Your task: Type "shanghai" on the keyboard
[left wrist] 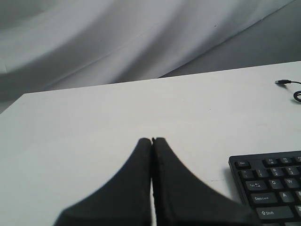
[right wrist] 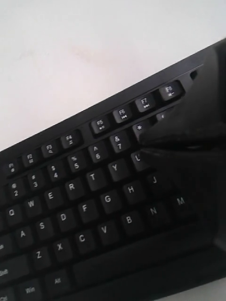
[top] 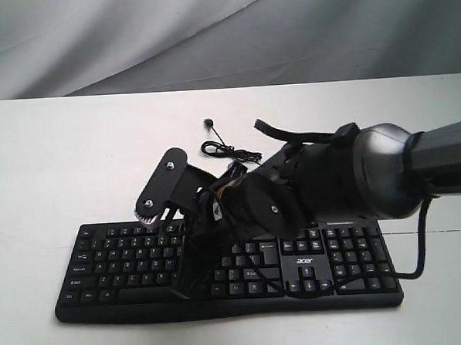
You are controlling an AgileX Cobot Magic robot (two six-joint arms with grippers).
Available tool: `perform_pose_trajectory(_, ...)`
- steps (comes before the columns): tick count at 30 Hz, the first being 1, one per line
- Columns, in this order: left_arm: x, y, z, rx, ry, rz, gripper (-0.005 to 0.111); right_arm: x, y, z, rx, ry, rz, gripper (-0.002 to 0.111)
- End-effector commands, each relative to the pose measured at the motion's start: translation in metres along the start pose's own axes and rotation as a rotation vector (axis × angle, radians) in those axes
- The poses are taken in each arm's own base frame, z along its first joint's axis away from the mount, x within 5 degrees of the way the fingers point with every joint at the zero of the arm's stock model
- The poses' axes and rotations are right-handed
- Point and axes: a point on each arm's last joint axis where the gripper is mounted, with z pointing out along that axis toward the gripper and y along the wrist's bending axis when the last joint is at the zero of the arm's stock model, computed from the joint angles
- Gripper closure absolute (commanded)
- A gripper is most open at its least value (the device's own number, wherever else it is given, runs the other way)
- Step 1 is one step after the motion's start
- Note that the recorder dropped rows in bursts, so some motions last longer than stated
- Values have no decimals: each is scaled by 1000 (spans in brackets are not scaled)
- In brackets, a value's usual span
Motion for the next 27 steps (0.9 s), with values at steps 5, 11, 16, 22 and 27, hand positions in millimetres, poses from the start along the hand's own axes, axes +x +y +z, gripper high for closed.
perform_pose_trajectory(5, 0, -1, 0, 8, -11, -5, 107, 2, -5, 1, 23, -28, 8, 108)
perform_pose_trajectory(11, 0, -1, 0, 8, -11, -5, 107, 10, -2, 17, 20, -11, 10, 108)
perform_pose_trajectory(16, 0, -1, 0, 8, -11, -5, 107, 9, -3, 20, 30, -30, 10, 108)
perform_pose_trajectory(22, 0, -1, 0, 8, -11, -5, 107, 9, -3, 20, 32, -34, 10, 108)
perform_pose_trajectory(27, 0, -1, 0, 8, -11, -5, 107, 10, -4, 20, 32, -30, 12, 108)
